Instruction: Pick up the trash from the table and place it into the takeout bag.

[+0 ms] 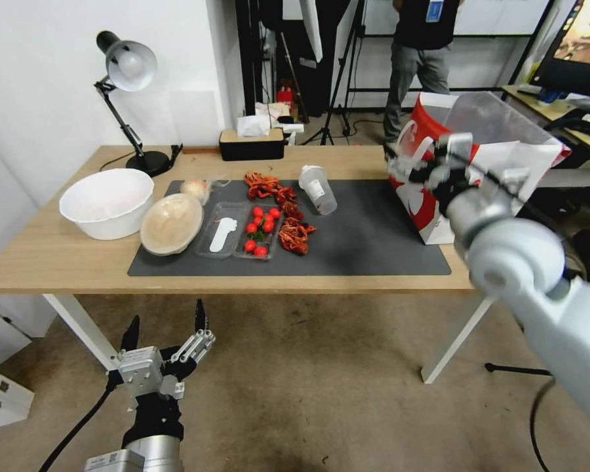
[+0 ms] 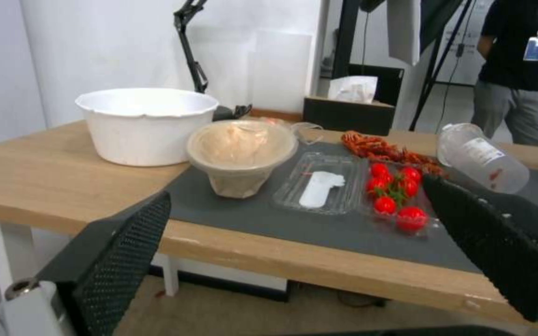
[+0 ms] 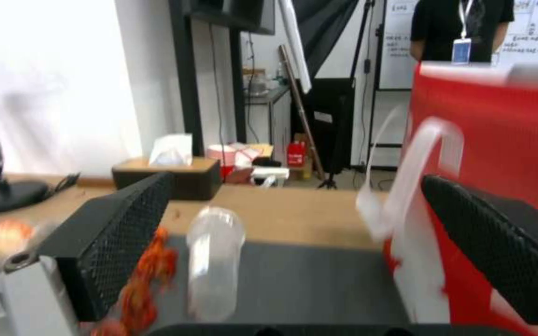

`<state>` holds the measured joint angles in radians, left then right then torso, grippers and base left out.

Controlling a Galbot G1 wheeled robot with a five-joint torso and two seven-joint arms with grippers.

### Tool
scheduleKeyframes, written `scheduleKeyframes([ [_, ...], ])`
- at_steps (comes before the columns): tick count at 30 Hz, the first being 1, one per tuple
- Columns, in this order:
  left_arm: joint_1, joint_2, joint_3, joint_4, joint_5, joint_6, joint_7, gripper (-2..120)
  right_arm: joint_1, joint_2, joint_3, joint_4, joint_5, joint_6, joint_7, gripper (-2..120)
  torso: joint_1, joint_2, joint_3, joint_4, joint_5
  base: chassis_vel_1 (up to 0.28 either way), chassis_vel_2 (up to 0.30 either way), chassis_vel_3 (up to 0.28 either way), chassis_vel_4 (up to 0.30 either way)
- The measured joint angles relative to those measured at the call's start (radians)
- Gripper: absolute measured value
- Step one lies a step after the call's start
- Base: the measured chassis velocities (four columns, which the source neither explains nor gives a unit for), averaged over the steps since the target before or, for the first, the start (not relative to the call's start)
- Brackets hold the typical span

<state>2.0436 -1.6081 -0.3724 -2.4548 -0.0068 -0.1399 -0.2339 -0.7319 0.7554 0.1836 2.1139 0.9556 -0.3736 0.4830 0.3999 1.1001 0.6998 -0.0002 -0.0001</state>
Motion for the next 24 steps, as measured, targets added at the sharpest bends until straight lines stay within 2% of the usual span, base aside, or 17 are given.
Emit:
scheduleKeyframes([
  [2, 0.000, 0.000, 0.001, 0.001, 0.001, -0.001, 0.001, 100, -0.112, -0.005, 0.025, 0.036, -0.042, 0.068, -0.010, 100, 0.000, 0.000, 0.000, 0.0001, 0.0003, 0.000, 0.000, 0.000, 0.000],
  [3, 0.000, 0.000, 0.001, 0.001, 0.001, -0.001, 0.001, 100, -0.112, -0.005, 0.025, 0.036, -0.042, 0.068, -0.010, 100, 0.000, 0.000, 0.000, 0.0001, 0.0003, 0.000, 0.000, 0.000, 0.000],
  [6, 0.004, 0.000, 0.006, 0.006, 0.008, -0.006, 0.004, 100, -0.346, 0.014, 0.069, 0.065, -0.203, 0.275, -0.089, 100, 0.000, 0.000, 0.000, 0.0003, 0.0000, 0.000, 0.000, 0.000, 0.000],
  [7, 0.004, 0.000, 0.006, 0.006, 0.008, -0.006, 0.004, 100, -0.346, 0.014, 0.069, 0.065, -0.203, 0.275, -0.089, 100, 0.000, 0.000, 0.000, 0.0003, 0.0000, 0.000, 0.000, 0.000, 0.000],
  [10, 0.010, 0.000, 0.008, 0.008, 0.009, -0.009, 0.005, 100, -0.516, 0.071, 0.104, 0.049, -0.335, 0.435, -0.133, 100, 0.000, 0.000, 0.000, 0.0001, 0.0002, 0.000, 0.000, 0.000, 0.000],
  [11, 0.010, 0.000, 0.008, 0.008, 0.009, -0.009, 0.005, 100, -0.516, 0.071, 0.104, 0.049, -0.335, 0.435, -0.133, 100, 0.000, 0.000, 0.000, 0.0001, 0.0002, 0.000, 0.000, 0.000, 0.000],
  [13, 0.009, 0.000, 0.008, 0.012, 0.009, -0.009, 0.003, 100, -0.613, 0.112, 0.102, 0.042, -0.405, 0.506, -0.144, 100, 0.000, 0.000, 0.000, 0.0003, 0.0001, 0.000, 0.000, 0.000, 0.000],
  [17, 0.006, 0.000, 0.008, 0.016, 0.009, -0.009, -0.008, 100, -0.726, 0.168, 0.091, 0.036, -0.473, 0.552, -0.164, 100, 0.000, 0.000, 0.000, 0.0000, 0.0000, 0.000, 0.000, 0.000, 0.000],
  [24, 0.003, 0.000, 0.008, 0.023, 0.009, -0.008, -0.010, 100, -0.758, 0.187, 0.075, 0.034, -0.486, 0.555, -0.162, 100, 0.000, 0.000, 0.000, 0.0003, 0.0000, 0.000, 0.000, 0.000, 0.000],
])
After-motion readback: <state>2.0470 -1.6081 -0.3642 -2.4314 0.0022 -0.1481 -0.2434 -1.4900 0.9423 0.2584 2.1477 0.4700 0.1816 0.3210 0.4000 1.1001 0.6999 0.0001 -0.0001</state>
